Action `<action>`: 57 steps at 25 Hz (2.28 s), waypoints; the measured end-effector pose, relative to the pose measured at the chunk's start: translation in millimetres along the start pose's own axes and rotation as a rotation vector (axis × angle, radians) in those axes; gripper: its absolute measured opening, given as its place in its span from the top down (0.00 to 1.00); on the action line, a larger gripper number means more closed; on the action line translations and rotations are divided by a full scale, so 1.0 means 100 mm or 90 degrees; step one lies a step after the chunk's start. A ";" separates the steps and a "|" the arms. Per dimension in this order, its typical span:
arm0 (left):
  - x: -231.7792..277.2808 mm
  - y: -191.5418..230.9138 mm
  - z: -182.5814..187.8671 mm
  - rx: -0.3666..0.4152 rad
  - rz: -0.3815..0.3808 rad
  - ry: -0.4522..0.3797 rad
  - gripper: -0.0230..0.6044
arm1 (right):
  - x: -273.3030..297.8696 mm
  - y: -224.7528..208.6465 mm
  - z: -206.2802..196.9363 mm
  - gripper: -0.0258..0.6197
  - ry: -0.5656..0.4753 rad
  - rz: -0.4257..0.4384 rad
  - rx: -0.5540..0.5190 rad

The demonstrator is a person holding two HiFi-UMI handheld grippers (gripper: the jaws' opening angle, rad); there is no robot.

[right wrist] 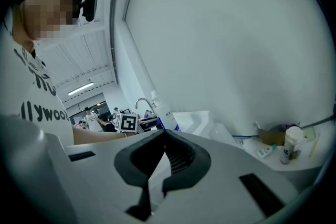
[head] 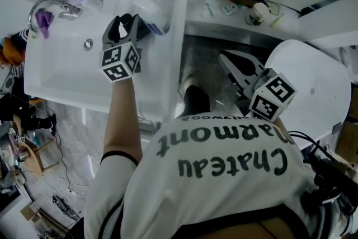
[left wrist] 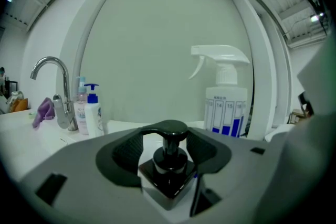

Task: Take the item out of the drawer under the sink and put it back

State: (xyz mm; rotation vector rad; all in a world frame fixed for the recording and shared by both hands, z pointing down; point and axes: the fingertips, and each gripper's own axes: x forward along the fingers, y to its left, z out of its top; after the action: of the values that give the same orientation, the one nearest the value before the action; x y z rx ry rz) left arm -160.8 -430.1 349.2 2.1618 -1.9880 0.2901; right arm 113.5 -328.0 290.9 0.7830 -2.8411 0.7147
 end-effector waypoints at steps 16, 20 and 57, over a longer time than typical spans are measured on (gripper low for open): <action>-0.25 -0.02 -0.12 -0.015 0.011 0.010 0.59 | -0.16 0.18 -0.09 0.94 -0.004 0.012 -0.016; -0.34 -0.05 -0.14 -0.017 0.010 0.007 0.59 | -0.20 0.25 -0.10 0.94 -0.007 0.016 -0.023; -2.77 -1.31 0.44 -0.008 -0.099 -0.134 0.59 | -1.00 1.19 -0.63 0.94 -0.043 0.077 -0.042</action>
State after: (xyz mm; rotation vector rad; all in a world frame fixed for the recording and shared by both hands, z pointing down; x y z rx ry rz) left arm -51.8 -165.5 231.4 2.4094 -1.9018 0.0290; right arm 138.3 -162.7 275.2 0.6429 -2.9769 0.6174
